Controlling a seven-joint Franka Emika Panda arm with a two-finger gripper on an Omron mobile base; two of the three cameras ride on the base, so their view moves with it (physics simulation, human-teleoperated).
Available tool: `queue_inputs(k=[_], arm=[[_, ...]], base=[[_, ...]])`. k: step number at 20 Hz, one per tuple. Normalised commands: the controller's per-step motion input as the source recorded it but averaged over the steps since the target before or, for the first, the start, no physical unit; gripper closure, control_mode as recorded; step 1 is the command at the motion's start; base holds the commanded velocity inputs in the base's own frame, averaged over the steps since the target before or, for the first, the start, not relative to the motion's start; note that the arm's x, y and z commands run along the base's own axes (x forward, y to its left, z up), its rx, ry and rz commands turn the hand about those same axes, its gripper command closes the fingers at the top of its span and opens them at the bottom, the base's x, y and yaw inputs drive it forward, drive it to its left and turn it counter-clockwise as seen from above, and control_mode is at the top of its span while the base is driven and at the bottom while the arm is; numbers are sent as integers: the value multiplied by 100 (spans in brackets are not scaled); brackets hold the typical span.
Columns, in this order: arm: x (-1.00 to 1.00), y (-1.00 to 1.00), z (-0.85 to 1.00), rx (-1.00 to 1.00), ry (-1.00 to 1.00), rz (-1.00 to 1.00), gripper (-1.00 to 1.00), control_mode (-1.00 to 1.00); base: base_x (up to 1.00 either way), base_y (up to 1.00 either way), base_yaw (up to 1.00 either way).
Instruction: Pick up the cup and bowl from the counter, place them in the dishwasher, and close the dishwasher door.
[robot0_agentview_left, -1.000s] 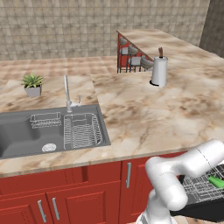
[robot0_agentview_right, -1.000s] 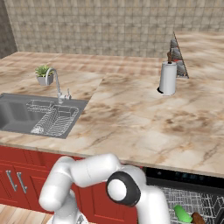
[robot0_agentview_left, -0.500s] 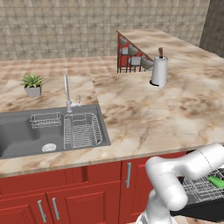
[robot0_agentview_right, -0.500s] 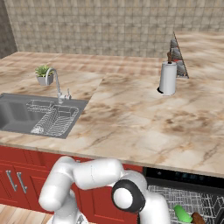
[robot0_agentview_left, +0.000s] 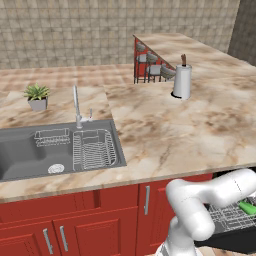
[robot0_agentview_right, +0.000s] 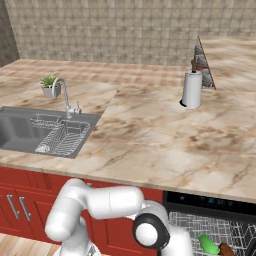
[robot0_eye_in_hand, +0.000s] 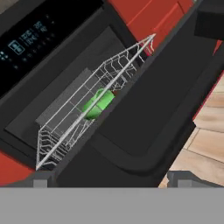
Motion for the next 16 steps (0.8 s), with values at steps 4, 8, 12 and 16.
queue_inputs(k=[4,8,12,16], arm=[[8,0,-61,-7,-1,0,-100,-100],[40,-6,-31,-6,-5,0,-100,-100],[67,-5,-5,-8,-11,0,-100,-100],[73,-4,0,-3,-11,0,-100,-100]], base=[[0,0,0],[0,0,0],[0,0,0],[0,0,0]])
